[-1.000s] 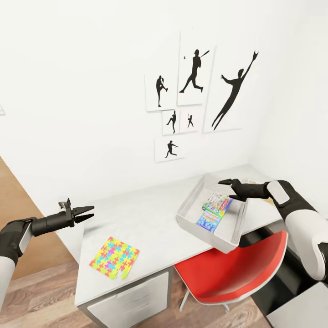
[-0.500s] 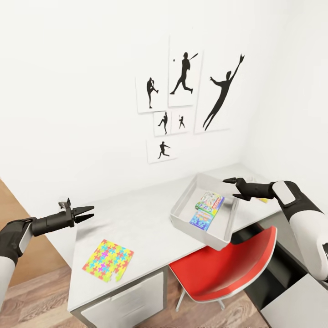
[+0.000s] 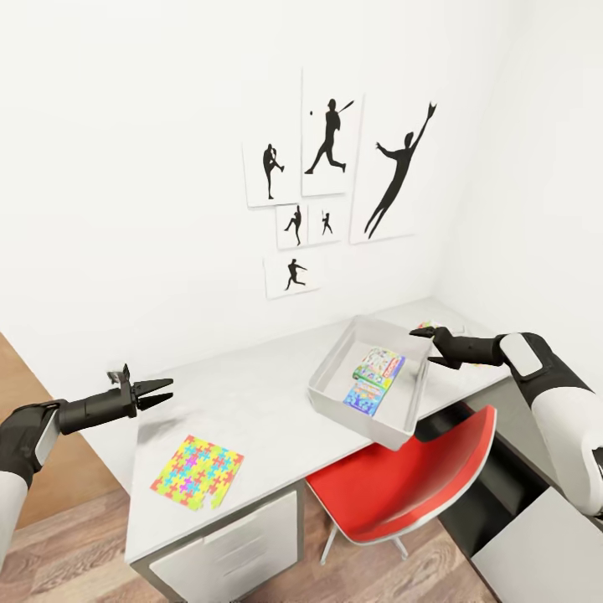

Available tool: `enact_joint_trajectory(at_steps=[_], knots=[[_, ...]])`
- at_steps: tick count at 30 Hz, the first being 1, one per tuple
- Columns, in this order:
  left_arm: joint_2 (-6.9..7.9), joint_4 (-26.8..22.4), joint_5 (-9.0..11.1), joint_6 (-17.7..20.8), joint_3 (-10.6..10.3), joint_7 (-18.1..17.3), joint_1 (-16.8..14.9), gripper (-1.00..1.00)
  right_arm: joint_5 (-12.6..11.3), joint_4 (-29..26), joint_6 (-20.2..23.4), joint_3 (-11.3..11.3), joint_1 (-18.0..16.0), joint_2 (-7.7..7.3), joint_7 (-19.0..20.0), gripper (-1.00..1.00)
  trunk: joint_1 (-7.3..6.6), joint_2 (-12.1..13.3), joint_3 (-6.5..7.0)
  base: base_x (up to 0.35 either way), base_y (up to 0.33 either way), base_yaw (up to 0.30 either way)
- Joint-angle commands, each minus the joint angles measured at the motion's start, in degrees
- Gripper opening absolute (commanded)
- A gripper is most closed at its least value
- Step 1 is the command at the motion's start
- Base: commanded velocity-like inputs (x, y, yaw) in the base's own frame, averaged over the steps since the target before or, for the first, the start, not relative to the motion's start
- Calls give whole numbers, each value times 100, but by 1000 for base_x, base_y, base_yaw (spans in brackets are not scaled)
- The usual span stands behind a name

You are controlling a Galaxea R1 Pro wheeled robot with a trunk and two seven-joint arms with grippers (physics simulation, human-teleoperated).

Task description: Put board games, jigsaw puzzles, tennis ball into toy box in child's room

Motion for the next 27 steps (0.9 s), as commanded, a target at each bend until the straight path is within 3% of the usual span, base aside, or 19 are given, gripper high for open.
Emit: enact_joint_trajectory(at_steps=[1,20,24,27], knots=[[1,1,0,60,2,-21,-5,100,62,2,27,-34,-7,6,44,100,3,-13,-13,-43,15,-15],[17,1,17,65,11,-50,-5,100,94,2,17,-25,-7,74,39,100,3,-13,12,-36,87,-43],[64,1,25,81,10,-70,-5,100,94,7,15,-28,-7,70,39,100,3,-13,17,-1,37,-55],[190,1,11,87,7,-94,17,100,95,12,10,-26,-7,72,39,100,3,-13,18,0,10,-14]])
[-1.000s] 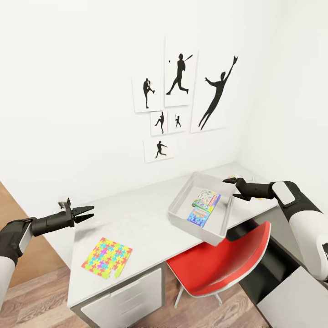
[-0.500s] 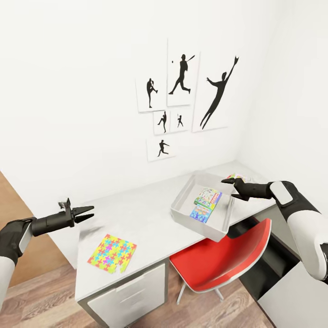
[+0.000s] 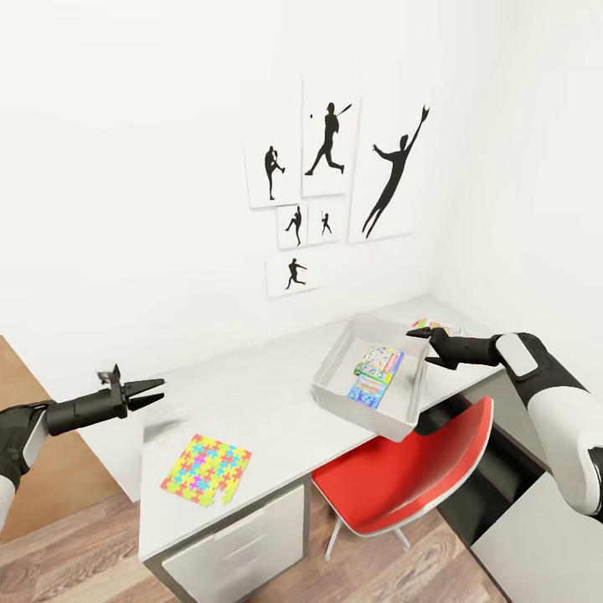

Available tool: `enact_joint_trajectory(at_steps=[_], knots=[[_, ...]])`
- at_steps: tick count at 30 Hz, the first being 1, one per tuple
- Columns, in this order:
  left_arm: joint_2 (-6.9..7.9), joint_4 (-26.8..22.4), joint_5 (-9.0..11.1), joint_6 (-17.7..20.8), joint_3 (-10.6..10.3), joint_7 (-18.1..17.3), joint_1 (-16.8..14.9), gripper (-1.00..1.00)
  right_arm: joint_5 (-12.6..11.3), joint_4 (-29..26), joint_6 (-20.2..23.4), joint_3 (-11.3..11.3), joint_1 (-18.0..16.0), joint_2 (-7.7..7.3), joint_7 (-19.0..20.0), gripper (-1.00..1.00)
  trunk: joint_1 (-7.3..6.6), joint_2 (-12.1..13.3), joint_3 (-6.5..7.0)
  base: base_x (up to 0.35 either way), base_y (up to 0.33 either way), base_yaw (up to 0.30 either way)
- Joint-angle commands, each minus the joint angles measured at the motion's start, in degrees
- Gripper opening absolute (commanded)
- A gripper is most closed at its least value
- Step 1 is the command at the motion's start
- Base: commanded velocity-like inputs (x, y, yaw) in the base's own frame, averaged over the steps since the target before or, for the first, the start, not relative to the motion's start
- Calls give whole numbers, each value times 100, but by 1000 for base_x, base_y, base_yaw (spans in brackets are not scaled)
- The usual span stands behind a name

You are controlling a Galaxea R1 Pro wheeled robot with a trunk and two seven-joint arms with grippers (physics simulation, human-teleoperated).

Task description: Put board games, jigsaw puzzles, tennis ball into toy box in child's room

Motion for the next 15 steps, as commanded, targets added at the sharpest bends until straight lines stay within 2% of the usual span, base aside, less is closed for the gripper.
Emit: enact_joint_trajectory(at_steps=[1,4,7,15], knots=[[40,1,3,62,-1,-34,13,100,60,3,27,-34,-6,6,45,100,4,-12,-12,0,5,-8],[178,-23,-1,73,1,-207,96,100,60,7,15,-29,-6,12,45,100,4,-12,-12,0,3,-4],[233,-26,-14,81,-12,-390,123,100,60,8,10,-26,-6,15,45,100,4,-12,-12,0,1,-2],[278,-34,-36,90,-54,-531,140,100,65,9,8,-25,-13,23,45,100,4,-12,-12,0,0,0]])
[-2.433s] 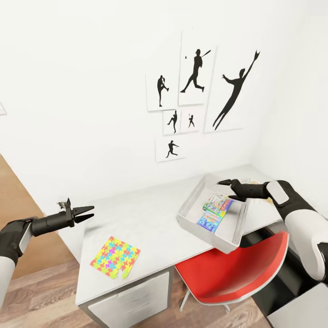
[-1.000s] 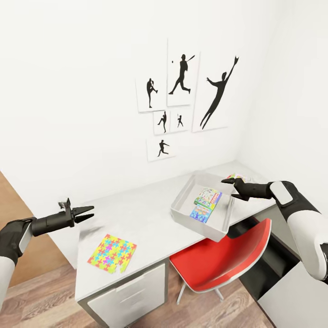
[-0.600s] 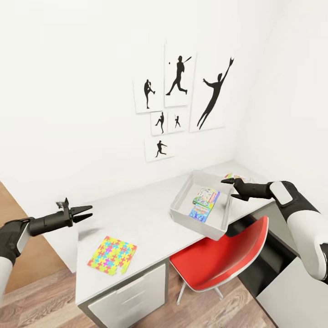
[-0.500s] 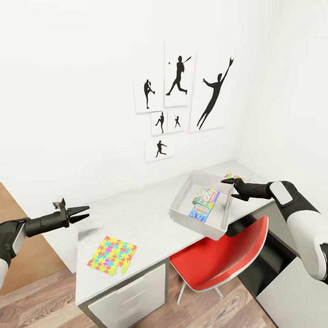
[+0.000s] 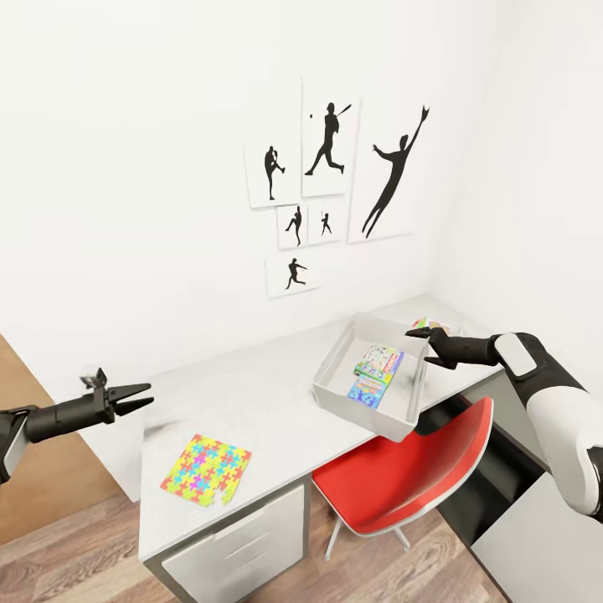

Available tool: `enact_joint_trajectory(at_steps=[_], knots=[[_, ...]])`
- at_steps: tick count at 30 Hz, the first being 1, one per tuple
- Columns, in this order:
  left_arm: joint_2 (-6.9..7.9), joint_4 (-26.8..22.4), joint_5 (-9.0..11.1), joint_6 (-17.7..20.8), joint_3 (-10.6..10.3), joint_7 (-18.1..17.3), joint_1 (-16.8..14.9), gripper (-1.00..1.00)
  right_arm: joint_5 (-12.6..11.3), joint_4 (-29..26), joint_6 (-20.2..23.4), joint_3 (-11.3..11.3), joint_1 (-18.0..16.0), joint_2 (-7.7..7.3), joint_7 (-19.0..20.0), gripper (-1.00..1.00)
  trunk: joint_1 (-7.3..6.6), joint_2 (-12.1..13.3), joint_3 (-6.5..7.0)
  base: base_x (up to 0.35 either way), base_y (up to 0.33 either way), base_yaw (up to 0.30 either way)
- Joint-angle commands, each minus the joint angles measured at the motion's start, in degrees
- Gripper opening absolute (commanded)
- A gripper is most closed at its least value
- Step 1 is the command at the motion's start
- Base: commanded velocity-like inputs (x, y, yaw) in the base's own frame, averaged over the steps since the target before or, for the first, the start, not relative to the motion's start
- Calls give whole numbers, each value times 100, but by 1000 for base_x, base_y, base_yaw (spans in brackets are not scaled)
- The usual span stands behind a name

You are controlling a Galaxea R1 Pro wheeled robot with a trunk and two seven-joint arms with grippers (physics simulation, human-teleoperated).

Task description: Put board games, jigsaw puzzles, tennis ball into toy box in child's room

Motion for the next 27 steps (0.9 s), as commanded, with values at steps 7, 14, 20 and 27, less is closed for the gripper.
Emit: enact_joint_trajectory(at_steps=[7,14,20,27], knots=[[2,0,-10,65,-10,-35,-3,100,45,-7,27,-42,-8,-4,45,100,4,-12,-11,-135,0,-2],[2,0,-11,63,-11,-33,-3,100,60,7,27,-32,-8,8,45,100,4,-12,-4,-42,1,-16],[4,0,-16,69,-11,-26,-3,100,64,10,27,-26,-8,18,45,100,4,-12,-3,-134,102,-2],[2,0,-15,67,-19,-27,-3,100,63,10,27,-27,-8,15,45,100,4,-12,-3,-111,96,0]])
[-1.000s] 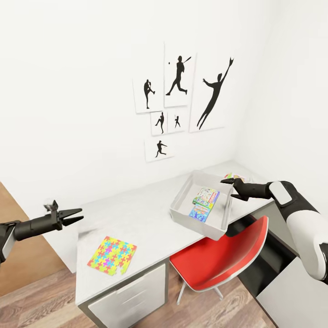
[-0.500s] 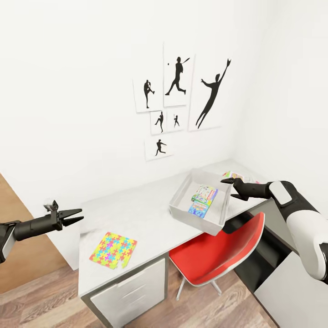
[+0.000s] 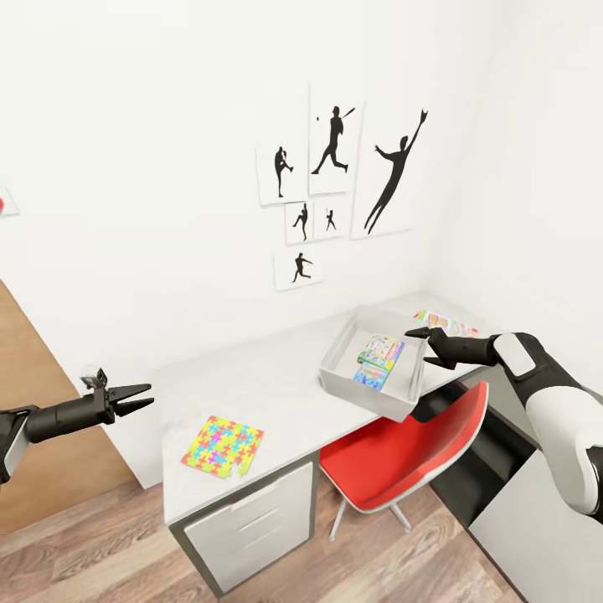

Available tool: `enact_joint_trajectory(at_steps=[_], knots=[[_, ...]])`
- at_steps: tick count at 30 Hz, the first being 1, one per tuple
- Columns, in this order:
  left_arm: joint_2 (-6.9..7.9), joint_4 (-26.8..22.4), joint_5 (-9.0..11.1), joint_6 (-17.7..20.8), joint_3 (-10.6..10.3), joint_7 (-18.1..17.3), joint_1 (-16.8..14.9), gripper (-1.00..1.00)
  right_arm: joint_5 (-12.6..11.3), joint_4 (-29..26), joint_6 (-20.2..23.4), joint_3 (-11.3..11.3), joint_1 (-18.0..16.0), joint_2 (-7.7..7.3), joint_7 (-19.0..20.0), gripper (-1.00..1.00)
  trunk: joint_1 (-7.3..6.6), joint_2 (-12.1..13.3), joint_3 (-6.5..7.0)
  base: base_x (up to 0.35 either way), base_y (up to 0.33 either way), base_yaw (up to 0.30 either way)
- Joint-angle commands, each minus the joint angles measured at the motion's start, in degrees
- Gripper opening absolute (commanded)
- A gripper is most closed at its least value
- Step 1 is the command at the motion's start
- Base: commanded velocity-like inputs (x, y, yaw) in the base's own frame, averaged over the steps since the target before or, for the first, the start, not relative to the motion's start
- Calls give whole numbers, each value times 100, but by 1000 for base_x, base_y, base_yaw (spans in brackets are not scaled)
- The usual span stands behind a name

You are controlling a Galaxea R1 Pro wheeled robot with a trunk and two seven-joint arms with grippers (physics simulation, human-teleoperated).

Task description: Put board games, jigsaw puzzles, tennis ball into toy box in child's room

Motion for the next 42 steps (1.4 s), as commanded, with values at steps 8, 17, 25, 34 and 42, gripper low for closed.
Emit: enact_joint_trajectory(at_steps=[8,17,25,34,42], knots=[[-129,44,-79,-20,-97,-60,30,100,80,55,157,8,125,132,174,100,3,-13,-13,55,7,0],[-234,45,-168,-204,-143,-60,62,100,89,52,397,10,419,395,405,100,3,-13,-13,198,0,0],[-244,45,-181,-263,-142,-53,65,100,88,38,410,11,552,540,412,100,3,-13,-13,146,67,0],[-238,45,-182,-274,-134,-60,74,100,88,39,430,5,556,542,413,100,3,-13,-13,17,66,0],[-237,45,-182,-275,-135,-60,74,100,85,44,433,-13,556,517,413,100,3,-13,-13,1,4,0]])
